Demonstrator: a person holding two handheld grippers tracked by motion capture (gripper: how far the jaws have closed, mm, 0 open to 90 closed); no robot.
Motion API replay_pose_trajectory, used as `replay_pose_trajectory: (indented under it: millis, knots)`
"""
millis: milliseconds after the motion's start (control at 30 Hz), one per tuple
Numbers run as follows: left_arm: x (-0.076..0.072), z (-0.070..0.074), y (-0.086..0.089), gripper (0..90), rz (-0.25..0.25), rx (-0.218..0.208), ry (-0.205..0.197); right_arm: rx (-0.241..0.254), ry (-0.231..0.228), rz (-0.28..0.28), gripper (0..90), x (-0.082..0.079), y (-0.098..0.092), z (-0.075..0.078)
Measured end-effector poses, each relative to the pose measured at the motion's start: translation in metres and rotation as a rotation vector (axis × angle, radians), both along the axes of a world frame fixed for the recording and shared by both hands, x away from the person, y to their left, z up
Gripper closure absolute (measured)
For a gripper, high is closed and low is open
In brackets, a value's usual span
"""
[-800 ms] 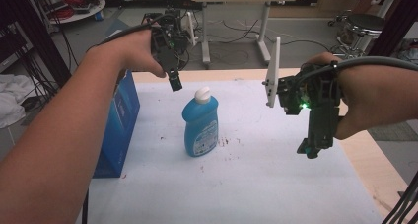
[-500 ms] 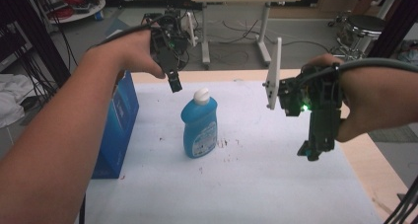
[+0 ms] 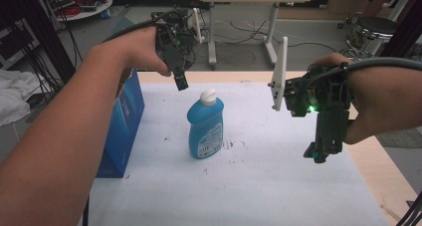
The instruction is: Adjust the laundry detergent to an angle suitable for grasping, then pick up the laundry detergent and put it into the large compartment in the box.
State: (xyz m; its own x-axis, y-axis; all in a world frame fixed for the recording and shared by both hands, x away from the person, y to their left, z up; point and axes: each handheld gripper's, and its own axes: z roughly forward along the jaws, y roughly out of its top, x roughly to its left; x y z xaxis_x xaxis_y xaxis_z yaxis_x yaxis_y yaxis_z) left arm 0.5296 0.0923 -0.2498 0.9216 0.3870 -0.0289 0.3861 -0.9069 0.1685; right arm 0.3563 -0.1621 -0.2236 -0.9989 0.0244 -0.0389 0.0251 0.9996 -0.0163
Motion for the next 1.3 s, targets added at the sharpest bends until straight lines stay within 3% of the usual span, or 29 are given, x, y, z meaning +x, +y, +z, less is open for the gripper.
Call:
replay_pose_trajectory:
  millis: [400,633,1067,1300]
  knots:
    - [-0.002,0.001,0.002,1.7,0.007,0.014,-0.008,0.002,-0.004,-0.006,10.5,0.0,-0.002,-0.001]
    - [-0.007,0.005,0.006,1.7,0.016,0.007,-0.009,-0.037,-0.002,0.02,10.5,-0.003,0.002,-0.008]
    - [-0.042,0.028,0.008,1.7,0.025,0.012,-0.042,-0.003,-0.019,0.029,10.5,-0.007,-0.002,-0.006]
    - [-0.059,0.029,0.004,1.7,0.02,-0.016,-0.035,0.005,-0.025,0.022,10.5,-0.015,-0.005,-0.006]
